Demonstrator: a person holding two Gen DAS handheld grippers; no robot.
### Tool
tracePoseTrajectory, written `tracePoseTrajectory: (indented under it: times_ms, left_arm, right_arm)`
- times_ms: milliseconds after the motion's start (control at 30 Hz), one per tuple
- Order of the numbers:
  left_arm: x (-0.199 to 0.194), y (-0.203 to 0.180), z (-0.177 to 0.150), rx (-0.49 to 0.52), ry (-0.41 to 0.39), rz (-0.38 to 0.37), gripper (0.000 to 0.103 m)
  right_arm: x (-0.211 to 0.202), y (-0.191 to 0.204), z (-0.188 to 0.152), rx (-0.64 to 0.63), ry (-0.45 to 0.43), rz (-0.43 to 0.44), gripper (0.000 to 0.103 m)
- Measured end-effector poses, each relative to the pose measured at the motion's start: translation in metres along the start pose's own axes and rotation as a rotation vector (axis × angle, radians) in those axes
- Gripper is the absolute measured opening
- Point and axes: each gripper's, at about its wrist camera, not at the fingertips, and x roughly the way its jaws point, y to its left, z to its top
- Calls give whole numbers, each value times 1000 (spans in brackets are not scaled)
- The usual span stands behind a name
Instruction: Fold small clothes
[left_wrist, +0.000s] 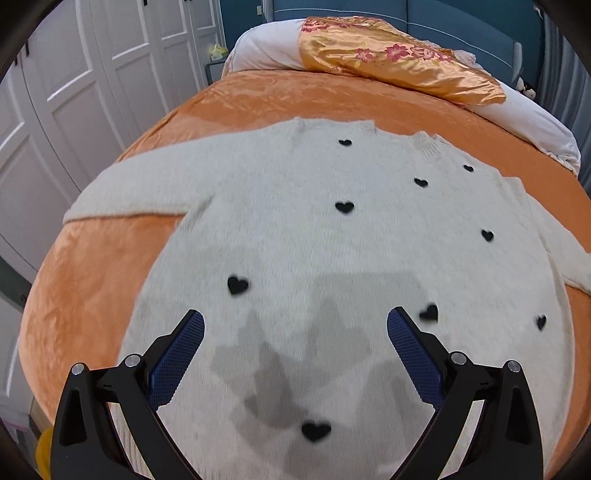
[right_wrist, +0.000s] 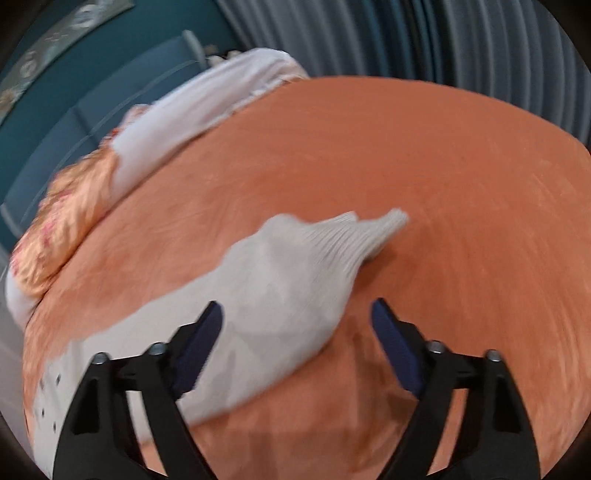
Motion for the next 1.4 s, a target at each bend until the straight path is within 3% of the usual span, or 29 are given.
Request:
tracePoseTrajectory:
  times_ms: [33, 67, 167, 300, 433, 533, 633, 667, 733, 800, 933, 967, 1000, 1033, 1133, 1200, 1333, 1400]
  left_arm:
    - [4, 0, 4, -1, -2, -4, 97]
    - [6, 0, 6, -3, -1, -10, 97]
    - [16, 2, 12, -16, 3, -25, 97]
    - [25, 9, 19, -38, 3, -51, 97]
    - [29, 20, 28, -74, -7, -68, 97]
    - [27, 32, 39, -112, -35, -83, 97]
    - [24, 43, 49, -141, -58, -107, 97]
    - [24, 47, 53, -150, -67, -114, 97]
    - [25, 53, 58, -163, -74, -127, 97]
    - [31, 62, 64, -186, -68, -154, 97]
    - [47, 75, 69, -234, -22, -221, 97]
    - [53, 78, 70, -257, -11, -258, 97]
    - [59, 79, 71, -275, 2, -286, 97]
    - [63, 80, 72, -290, 12, -311, 97]
    - [79, 67, 78, -282, 26, -334, 97]
    - [92, 58, 80, -263, 50, -308, 97]
    - [112, 59, 76, -317, 85, -286, 97]
    - [111, 63, 75, -332, 70, -291, 97]
  right_arm:
    - [8, 1, 3, 5, 8, -5, 65]
    - [15, 4, 4, -1, 16, -14, 55]
    - [17, 24, 8, -20, 6, 12, 15]
    - [-22, 81, 15, -75, -93, 205, 12]
    - [-90, 203, -14, -307, -162, 498, 12]
    - [-129, 298, -72, -498, -141, 714, 12]
    - [-143, 377, -153, -654, -36, 870, 12]
    - [-143, 396, -180, -705, -7, 886, 13]
    - [-131, 429, -243, -809, 82, 896, 14]
    - [-112, 448, -308, -934, 174, 850, 20]
    - [-105, 439, -355, -1016, 254, 800, 22]
    - [-110, 429, -352, -994, 250, 811, 31]
    - [-118, 413, -338, -948, 223, 815, 47]
    - [-123, 403, -325, -915, 197, 812, 52]
    - [-122, 365, -270, -798, 133, 728, 53]
    - [-114, 330, -235, -718, 85, 611, 53]
    - [-81, 282, -190, -579, 65, 442, 54]
    - [-67, 269, -176, -528, 68, 405, 54]
